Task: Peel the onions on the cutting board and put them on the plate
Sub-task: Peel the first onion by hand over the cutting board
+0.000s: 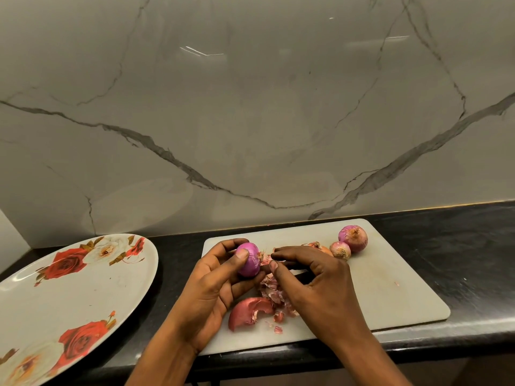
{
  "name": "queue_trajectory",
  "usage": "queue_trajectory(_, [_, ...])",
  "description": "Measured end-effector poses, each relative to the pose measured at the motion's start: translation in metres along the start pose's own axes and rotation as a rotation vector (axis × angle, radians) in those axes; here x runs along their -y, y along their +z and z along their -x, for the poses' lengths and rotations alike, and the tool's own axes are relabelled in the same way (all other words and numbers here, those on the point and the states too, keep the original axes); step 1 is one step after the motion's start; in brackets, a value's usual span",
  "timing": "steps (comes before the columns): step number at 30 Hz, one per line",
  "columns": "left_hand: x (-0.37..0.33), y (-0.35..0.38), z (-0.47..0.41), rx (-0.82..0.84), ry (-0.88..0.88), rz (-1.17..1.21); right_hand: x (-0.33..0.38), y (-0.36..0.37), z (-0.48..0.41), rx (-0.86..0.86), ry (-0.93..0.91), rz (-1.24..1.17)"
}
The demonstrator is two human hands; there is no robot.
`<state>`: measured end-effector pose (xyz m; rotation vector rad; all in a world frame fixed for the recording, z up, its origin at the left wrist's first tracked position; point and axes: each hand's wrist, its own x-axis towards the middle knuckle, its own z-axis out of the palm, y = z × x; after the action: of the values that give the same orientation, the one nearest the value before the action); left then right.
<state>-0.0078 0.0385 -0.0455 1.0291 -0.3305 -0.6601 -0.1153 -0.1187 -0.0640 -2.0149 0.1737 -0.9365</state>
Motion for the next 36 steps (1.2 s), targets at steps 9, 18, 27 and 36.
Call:
queue_trajectory(9, [0.0035, -0.0048, -0.0024, 0.028, 0.016, -0.123, -0.0041, 0.0017, -0.0027, 0.133, -0.044, -0.036])
queue_trajectory(18, [0.003, -0.0055, -0.0022, 0.046, 0.008, -0.185, -0.0082, -0.0011, -0.0036, 0.198, -0.021, -0.072])
queue_trajectory(27, [0.0025, -0.0058, -0.0034, 0.04, 0.014, -0.119, -0.0055, 0.0019, -0.0025, 0.175, -0.053, -0.043])
queue_trajectory(36, [0.0006, -0.0022, -0.0011, 0.053, -0.005, -0.129, -0.0086, -0.0002, -0.0038, 0.123, -0.092, -0.054])
